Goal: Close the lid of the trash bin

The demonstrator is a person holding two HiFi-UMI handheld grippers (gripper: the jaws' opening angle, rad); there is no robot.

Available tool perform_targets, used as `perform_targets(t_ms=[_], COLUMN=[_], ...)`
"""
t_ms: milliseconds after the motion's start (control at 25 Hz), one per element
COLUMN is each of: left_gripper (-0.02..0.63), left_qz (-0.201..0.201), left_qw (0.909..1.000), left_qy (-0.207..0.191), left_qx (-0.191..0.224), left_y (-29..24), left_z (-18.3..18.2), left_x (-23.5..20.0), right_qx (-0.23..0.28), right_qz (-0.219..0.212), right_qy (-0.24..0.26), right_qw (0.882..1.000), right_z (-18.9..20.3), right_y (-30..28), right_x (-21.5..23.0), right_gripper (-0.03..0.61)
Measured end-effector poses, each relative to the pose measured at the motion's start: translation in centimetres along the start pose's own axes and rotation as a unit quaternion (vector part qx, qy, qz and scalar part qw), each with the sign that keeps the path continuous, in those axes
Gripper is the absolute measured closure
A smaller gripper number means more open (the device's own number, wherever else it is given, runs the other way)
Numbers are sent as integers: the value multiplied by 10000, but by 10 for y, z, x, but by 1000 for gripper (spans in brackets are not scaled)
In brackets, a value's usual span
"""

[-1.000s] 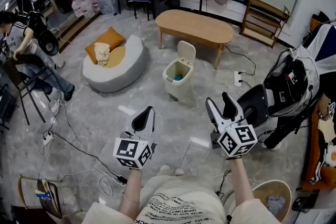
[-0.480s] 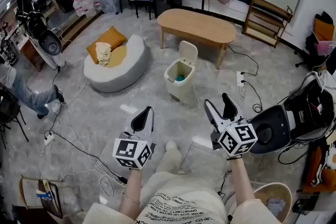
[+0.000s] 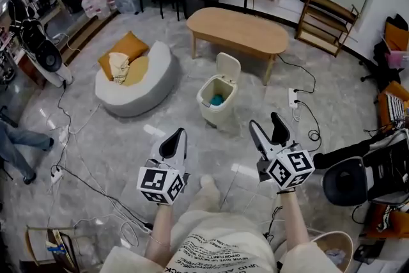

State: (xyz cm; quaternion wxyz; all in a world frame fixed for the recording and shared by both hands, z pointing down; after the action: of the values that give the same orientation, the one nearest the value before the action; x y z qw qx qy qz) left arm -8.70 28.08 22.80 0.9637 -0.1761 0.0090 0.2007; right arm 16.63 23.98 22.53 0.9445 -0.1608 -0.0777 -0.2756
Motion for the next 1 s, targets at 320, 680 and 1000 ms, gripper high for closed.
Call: perform_targets(t_ms=[320, 680, 1000], left_gripper=[591, 591, 591], left_qz=[85, 275, 462], left_qw=[9998, 9996, 9985], left_qy=[96, -10, 33], left_qx=[-152, -119, -298], left_y=[-71, -131, -159], left_z=[-21, -48, -40], left_x=[-49, -87, -96], right_qx=[-166, -140, -259], right_qz=[160, 348, 514], right_qy=[41, 340, 152], right_qw=[9997, 9987, 9982], right_z=[-23, -44, -33], right_y=[-79, -138, -156], right_x=[30, 46, 64], right_gripper=[270, 255, 250])
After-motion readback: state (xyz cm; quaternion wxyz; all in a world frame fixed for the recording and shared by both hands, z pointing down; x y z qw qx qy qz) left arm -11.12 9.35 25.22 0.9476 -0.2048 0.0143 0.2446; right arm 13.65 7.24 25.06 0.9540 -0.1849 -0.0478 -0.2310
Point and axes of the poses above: the fingertips, and each gripper's own axes: y backward along the fingers, x to its right, z out of its underside, the point moved 4 cm from there along y, backward along the fingers, and after that the axes turned 15 degrees about -x, right-handed, at the moved point
